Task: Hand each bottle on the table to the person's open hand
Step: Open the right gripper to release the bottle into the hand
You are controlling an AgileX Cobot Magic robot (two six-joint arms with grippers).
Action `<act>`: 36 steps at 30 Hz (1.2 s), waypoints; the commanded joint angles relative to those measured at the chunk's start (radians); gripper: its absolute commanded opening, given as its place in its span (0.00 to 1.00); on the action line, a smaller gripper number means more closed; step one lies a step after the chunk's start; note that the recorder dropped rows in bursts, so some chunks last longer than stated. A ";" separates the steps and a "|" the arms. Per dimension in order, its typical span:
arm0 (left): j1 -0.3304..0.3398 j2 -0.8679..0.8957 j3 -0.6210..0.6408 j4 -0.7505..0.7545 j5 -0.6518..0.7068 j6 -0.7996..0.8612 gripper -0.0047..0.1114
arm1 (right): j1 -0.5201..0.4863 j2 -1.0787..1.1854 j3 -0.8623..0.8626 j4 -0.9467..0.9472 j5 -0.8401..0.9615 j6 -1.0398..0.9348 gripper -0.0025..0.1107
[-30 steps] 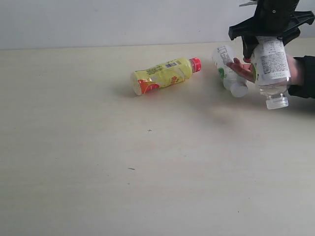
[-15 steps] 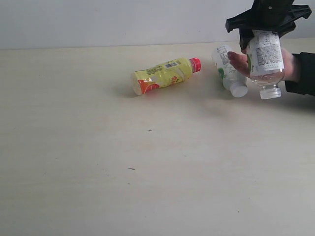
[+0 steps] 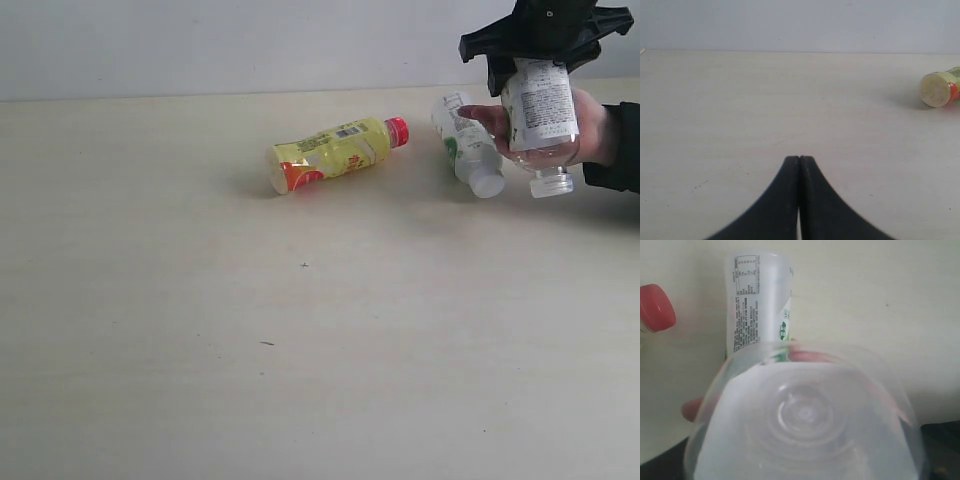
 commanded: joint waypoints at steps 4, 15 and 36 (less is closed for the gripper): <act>0.004 -0.007 0.000 -0.007 -0.010 -0.006 0.04 | 0.000 -0.005 -0.006 -0.002 -0.086 0.008 0.07; 0.004 -0.007 0.000 -0.007 -0.010 -0.004 0.04 | 0.000 -0.007 -0.006 -0.002 -0.063 0.003 0.95; 0.004 -0.007 0.000 -0.007 -0.010 -0.004 0.04 | 0.000 -0.303 -0.004 0.169 0.206 -0.144 0.95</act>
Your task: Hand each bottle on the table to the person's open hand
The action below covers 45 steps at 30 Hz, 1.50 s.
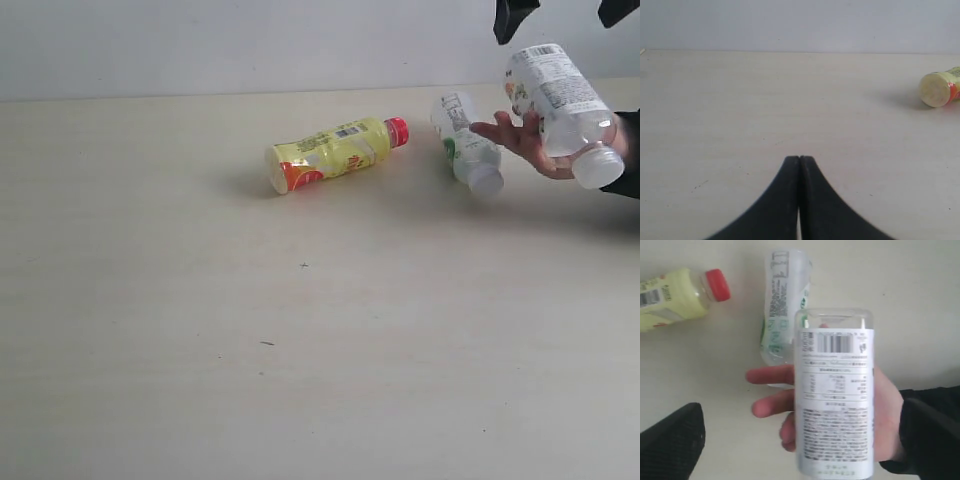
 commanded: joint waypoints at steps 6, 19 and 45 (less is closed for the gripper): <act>0.004 -0.007 0.000 -0.007 -0.010 -0.004 0.04 | 0.000 -0.171 0.024 0.173 0.011 -0.047 0.95; 0.004 -0.007 0.000 -0.007 -0.010 -0.004 0.04 | 0.000 -0.284 0.189 0.201 0.011 -0.057 0.95; 0.004 -0.007 0.000 -0.007 -0.010 -0.005 0.04 | 0.000 -0.295 0.209 0.204 0.011 -0.079 0.95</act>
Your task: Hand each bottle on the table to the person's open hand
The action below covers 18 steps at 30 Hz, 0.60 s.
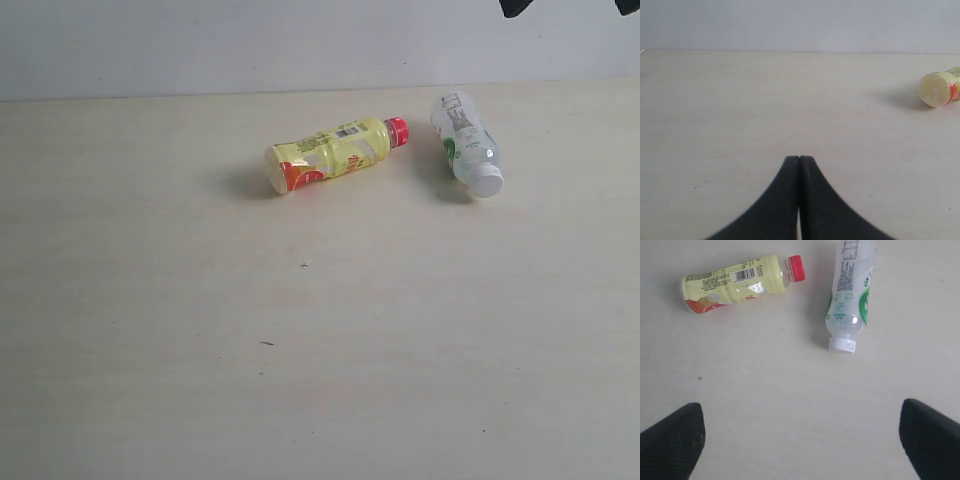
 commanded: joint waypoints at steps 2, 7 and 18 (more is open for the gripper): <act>0.004 -0.007 0.000 -0.007 -0.010 -0.005 0.04 | 0.000 -0.011 0.003 -0.001 -0.007 -0.008 0.95; 0.004 -0.007 0.000 -0.007 -0.010 -0.005 0.04 | 0.000 -0.011 0.003 -0.001 -0.007 -0.008 0.95; 0.004 -0.007 0.000 -0.007 -0.010 -0.005 0.04 | 0.000 -0.011 0.003 -0.073 -0.007 -0.007 0.95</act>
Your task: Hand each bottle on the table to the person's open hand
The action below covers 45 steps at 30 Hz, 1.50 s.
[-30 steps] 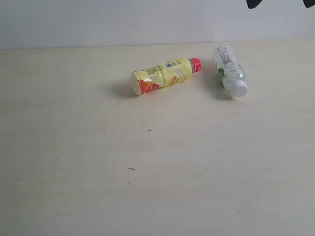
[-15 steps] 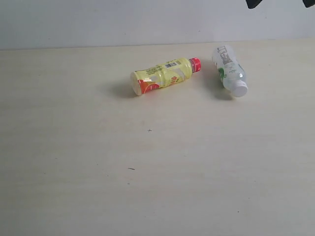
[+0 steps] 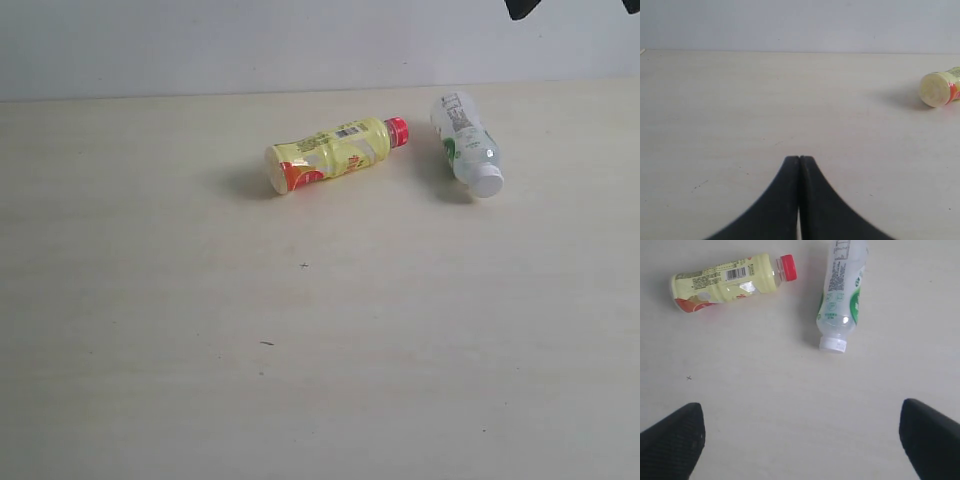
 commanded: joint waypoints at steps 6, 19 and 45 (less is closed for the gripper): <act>0.004 -0.007 0.000 -0.007 -0.010 -0.005 0.04 | 0.000 -0.011 0.003 -0.058 -0.007 -0.007 0.95; 0.004 -0.007 0.000 -0.007 -0.010 -0.005 0.04 | 0.000 -0.011 0.003 -0.056 -0.007 -0.005 0.95; 0.004 -0.007 0.000 -0.007 -0.010 -0.005 0.04 | 0.000 0.345 -0.306 -0.018 -0.007 0.051 0.95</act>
